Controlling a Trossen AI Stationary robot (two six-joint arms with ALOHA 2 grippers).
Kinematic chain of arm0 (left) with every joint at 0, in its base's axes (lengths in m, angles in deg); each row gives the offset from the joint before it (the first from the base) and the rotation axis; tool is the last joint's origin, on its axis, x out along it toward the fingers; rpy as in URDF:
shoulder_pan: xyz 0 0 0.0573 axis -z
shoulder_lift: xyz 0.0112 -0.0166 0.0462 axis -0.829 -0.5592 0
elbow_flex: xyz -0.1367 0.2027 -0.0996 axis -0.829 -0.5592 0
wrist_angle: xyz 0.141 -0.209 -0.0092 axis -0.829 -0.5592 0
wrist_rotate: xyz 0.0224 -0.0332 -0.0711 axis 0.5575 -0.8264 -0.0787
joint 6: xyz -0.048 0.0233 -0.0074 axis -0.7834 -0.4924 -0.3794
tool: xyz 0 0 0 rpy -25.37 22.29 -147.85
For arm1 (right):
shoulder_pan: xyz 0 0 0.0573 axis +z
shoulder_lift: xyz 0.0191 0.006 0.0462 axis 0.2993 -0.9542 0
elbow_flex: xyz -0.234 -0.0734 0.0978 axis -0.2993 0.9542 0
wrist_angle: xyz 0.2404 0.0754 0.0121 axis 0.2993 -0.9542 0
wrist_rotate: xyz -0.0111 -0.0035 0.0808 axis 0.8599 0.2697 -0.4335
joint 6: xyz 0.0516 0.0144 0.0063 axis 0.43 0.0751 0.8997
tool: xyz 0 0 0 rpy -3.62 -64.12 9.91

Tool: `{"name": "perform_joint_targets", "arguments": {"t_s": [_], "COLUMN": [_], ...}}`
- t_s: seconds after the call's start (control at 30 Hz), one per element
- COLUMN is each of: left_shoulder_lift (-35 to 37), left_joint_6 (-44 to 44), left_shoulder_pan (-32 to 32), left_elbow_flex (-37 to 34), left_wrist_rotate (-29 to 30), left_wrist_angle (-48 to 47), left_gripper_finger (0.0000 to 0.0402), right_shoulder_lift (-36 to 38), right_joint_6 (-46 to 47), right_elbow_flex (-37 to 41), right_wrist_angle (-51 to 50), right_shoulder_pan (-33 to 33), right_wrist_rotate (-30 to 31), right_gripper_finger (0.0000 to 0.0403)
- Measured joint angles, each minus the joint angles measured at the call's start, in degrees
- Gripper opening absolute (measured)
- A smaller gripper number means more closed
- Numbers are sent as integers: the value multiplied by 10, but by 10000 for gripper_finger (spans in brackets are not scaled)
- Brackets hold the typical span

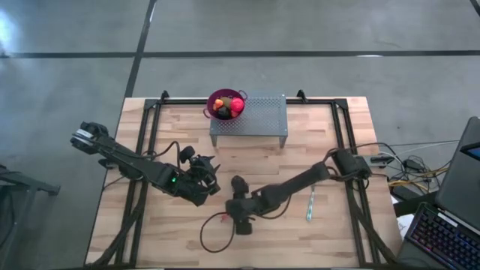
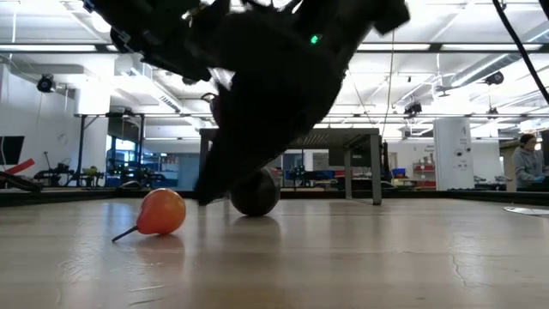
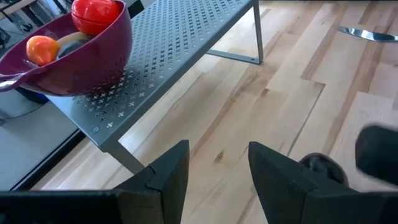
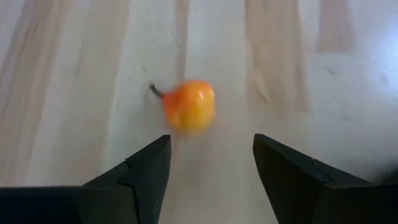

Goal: Pick & Place Fruit
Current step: Put the yellow pear into the purple strainer bowl on the shelf

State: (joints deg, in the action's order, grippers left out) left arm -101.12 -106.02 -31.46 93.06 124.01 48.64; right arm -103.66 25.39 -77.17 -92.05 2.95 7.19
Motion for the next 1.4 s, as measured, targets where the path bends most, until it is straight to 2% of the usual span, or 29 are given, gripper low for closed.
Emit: {"name": "perform_joint_targets", "arguments": {"t_s": [0.2, 0.3, 0.43, 0.67, 0.83, 0.93, 1.2, 1.4], "left_shoulder_lift": [0, 0, 0, 0, 0, 0, 0, 0], "left_joint_6": [0, 0, -1, -2, -2, -2, -13, -78], "left_shoulder_pan": [0, 0, 0, 0, 0, 0, 0, 0], "left_elbow_flex": [0, 0, 0, 0, 0, 0, 0, 0], "left_wrist_rotate": [0, 0, -1, -1, -1, -1, -5, -54], "left_wrist_angle": [-2, -5, -5, -6, -10, -9, -9, -9], "left_gripper_finger": [172, 172, 172, 172, 172, 172, 172, 172], "right_shoulder_lift": [57, 92, 143, 277, 396, 472, 657, 756], "right_joint_6": [3, 3, 9, 44, 47, 37, 26, -17], "right_elbow_flex": [1, 7, 37, 167, 296, 364, 461, 491], "right_wrist_angle": [-106, -149, -181, -167, -83, -45, -28, -29], "right_shoulder_pan": [2, 6, 11, 14, 14, 14, 14, 14], "right_wrist_rotate": [18, 58, 76, 92, 138, 142, 142, 142], "right_gripper_finger": [212, 196, 165, 86, 35, 14, 19, 30]}}
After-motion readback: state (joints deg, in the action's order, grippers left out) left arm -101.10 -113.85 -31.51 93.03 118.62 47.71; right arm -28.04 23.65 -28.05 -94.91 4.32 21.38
